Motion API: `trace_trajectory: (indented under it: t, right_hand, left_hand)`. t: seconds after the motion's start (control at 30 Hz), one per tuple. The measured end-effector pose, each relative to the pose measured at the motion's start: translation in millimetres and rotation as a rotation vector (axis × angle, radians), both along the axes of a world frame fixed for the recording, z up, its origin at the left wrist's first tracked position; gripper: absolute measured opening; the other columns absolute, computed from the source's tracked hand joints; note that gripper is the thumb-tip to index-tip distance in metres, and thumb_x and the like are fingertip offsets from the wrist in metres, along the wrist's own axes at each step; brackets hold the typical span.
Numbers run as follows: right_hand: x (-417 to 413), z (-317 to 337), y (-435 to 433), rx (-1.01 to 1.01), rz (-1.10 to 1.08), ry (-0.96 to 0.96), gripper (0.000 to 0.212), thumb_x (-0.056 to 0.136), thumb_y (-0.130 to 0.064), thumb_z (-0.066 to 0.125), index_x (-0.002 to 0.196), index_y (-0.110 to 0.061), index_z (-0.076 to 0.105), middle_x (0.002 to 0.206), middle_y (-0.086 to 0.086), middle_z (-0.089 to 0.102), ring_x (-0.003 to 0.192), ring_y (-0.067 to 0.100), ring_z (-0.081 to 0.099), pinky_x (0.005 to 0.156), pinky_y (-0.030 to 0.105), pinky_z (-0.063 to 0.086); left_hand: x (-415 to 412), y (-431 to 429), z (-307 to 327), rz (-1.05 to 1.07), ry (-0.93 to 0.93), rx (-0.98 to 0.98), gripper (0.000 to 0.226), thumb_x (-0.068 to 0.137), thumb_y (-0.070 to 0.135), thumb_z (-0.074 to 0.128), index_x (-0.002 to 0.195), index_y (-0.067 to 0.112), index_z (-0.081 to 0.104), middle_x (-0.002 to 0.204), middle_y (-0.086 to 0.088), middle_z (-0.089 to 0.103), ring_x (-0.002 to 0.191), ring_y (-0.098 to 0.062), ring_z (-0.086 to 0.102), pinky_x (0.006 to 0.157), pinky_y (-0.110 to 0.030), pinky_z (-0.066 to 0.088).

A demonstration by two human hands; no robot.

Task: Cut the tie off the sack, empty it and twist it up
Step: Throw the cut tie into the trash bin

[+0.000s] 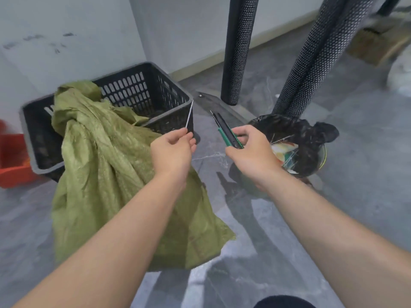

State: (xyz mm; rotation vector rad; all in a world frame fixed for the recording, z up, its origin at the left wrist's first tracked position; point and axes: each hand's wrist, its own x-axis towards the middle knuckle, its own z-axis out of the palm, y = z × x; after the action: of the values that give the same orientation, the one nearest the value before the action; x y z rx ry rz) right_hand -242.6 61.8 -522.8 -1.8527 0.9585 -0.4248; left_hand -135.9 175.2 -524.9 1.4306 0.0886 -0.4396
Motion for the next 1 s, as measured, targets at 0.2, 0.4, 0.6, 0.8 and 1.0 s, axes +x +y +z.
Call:
trace_trajectory:
  t: [0.2, 0.4, 0.6, 0.8, 1.0]
  right_hand:
    - [-38, -62, -15, 0.007, 0.072, 0.104, 0.038, 0.087, -0.013, 0.068, 0.122, -0.025, 0.058, 0.119, -0.003, 0.068, 0.098, 0.019, 0.067, 0.076, 0.034, 0.052]
    - [-67, -120, -25, 0.054, 0.079, 0.155, 0.042, 0.089, -0.012, 0.070, 0.129, -0.021, 0.057, 0.124, -0.002, 0.068, 0.107, 0.020, 0.067, 0.082, 0.034, 0.054]
    - [-83, -174, -24, 0.091, 0.040, 0.225, 0.037, 0.090, -0.010, 0.072, 0.124, -0.017, 0.060, 0.113, 0.003, 0.070, 0.099, 0.024, 0.067, 0.072, 0.030, 0.051]
    - [-99, -239, -12, 0.209, -0.064, 0.370, 0.039, 0.079, -0.005, 0.070, 0.112, -0.023, 0.061, 0.106, 0.004, 0.071, 0.089, 0.025, 0.067, 0.070, 0.031, 0.051]
    - [-106, -281, -7, 0.222, -0.053, 0.458, 0.040, 0.075, -0.007, 0.080, 0.101, -0.027, 0.056, 0.107, 0.005, 0.069, 0.086, 0.023, 0.065, 0.058, 0.023, 0.044]
  left_hand:
    - [-42, -18, -57, -0.029, 0.009, 0.096, 0.024, 0.102, 0.000, 0.060, 0.125, 0.001, 0.067, 0.103, -0.005, 0.073, 0.094, -0.018, 0.076, 0.086, -0.029, 0.063]
    - [-75, -33, -99, -0.185, -0.029, 0.286, 0.039, 0.103, 0.012, 0.059, 0.141, 0.005, 0.059, 0.116, -0.006, 0.072, 0.097, -0.018, 0.071, 0.097, -0.040, 0.059]
    - [-104, -31, -133, -0.534, -0.004, 0.450, 0.070, 0.102, 0.013, 0.057, 0.165, 0.019, 0.024, 0.118, 0.014, 0.060, 0.091, -0.001, 0.063, 0.087, -0.027, 0.054]
    - [-121, -28, -163, -0.638, 0.146, 0.434, 0.080, 0.100, 0.012, 0.057, 0.166, 0.023, 0.014, 0.141, 0.013, 0.052, 0.119, -0.009, 0.047, 0.112, -0.034, 0.039]
    - [-134, -24, -185, -0.689, 0.156, 0.465, 0.081, 0.098, 0.016, 0.057, 0.166, 0.027, 0.015, 0.168, -0.001, 0.031, 0.144, -0.016, 0.043, 0.092, -0.022, 0.038]
